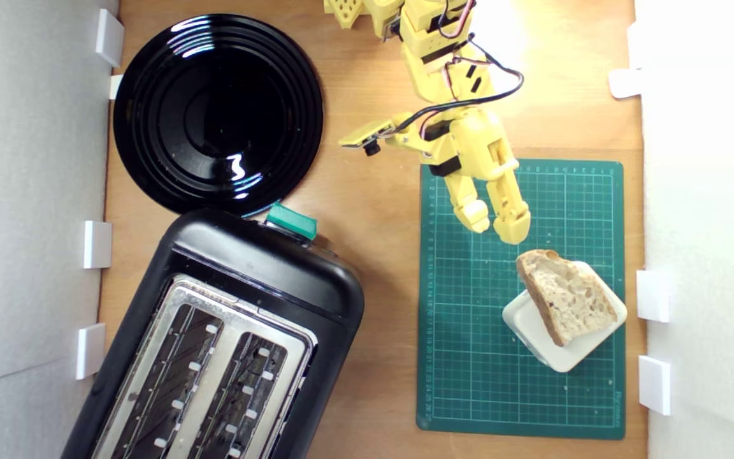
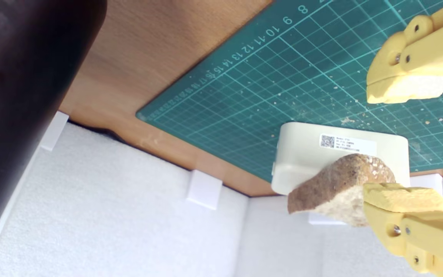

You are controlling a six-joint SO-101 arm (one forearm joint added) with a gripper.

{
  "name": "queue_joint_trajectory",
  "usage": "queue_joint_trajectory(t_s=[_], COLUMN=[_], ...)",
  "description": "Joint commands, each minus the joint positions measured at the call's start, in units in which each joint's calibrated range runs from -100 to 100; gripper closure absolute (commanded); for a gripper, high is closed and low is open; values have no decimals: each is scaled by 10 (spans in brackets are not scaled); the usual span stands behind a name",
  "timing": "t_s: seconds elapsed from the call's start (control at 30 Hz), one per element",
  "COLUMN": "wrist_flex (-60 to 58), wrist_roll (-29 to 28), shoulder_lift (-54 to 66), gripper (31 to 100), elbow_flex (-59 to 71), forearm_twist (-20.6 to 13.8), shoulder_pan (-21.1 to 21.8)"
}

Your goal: Pick bread and place in toaster

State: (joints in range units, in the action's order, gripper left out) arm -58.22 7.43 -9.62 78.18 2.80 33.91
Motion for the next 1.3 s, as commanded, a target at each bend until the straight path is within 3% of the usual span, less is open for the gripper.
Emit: queue_joint_trajectory(t_s=[0.0,0.07,0.17,0.53,0.8,1.27], wrist_flex=[-18,-16,-17,-49,-74,-75], wrist_roll=[-1,1,-1,-14,-52,-51], shoulder_lift=[4,3,3,-43,-43,-94], gripper=[484,484,481,481,478,477], elbow_flex=[-17,-17,-16,-21,-21,-90], forearm_twist=[16,53,81,68,2,-3], shoulder_pan=[28,48,67,67,40,32])
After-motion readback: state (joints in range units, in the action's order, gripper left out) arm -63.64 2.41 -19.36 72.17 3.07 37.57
